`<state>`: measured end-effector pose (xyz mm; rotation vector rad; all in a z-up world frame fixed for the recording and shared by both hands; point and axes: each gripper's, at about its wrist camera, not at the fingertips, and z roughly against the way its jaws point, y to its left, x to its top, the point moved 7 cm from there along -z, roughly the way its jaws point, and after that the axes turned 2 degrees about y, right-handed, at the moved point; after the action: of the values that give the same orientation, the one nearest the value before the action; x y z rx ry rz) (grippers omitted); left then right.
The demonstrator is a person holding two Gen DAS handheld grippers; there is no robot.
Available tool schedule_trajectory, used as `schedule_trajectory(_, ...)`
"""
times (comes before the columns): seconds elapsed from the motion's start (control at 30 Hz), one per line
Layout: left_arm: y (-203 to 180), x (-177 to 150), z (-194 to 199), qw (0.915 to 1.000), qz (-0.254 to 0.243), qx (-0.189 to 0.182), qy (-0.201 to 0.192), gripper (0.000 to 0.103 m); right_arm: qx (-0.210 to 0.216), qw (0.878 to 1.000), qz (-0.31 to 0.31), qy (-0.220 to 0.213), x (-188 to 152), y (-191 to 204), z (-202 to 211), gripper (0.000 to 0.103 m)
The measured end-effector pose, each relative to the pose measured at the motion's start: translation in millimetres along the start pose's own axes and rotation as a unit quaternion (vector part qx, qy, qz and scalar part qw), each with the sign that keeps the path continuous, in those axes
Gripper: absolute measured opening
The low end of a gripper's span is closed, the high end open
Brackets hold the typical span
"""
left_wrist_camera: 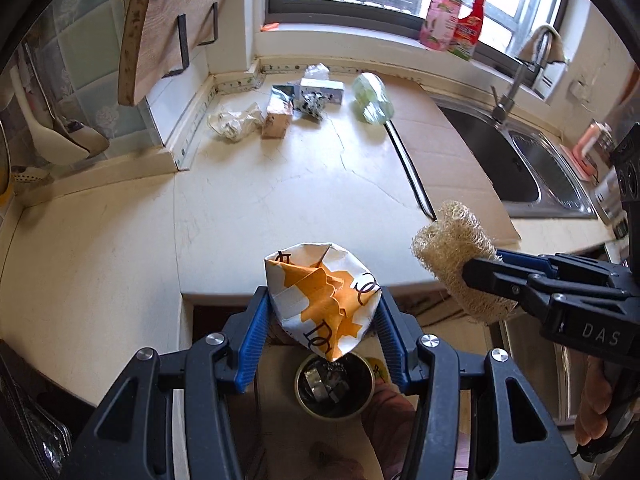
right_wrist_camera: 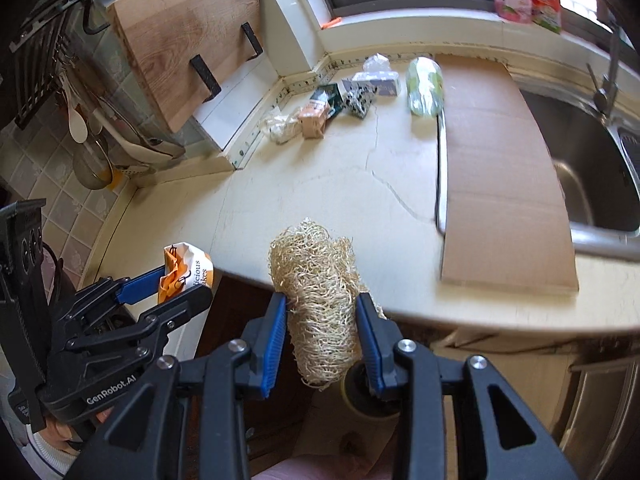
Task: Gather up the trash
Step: 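Carry the paper bag and loofah down over the floor trash bin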
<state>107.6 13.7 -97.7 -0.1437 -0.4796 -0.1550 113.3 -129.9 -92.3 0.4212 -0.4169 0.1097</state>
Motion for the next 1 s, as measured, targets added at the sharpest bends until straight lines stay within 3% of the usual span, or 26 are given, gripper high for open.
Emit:
schedule_trajectory(0.43, -45, -67, -29, 0.9951, -0.049, -0.039, 0.077, 0.05, -0.022, 0.994, -0.092, 0.052, -115, -21, -4, 0.035)
schedule_trajectory(0.73, -72, -97, -66, 0.9893, -0.067, -0.048, 0.121, 0.05, -0.035, 0.989, -0.117, 0.08, -151, -47, -16, 0.036)
schedule_trajectory(1.0, -70, -135, -123, 0.9851, -0.038, -0.047, 0.161, 0.05, -0.041, 0.984, -0.13, 0.116, -182, -79, -60, 0.036)
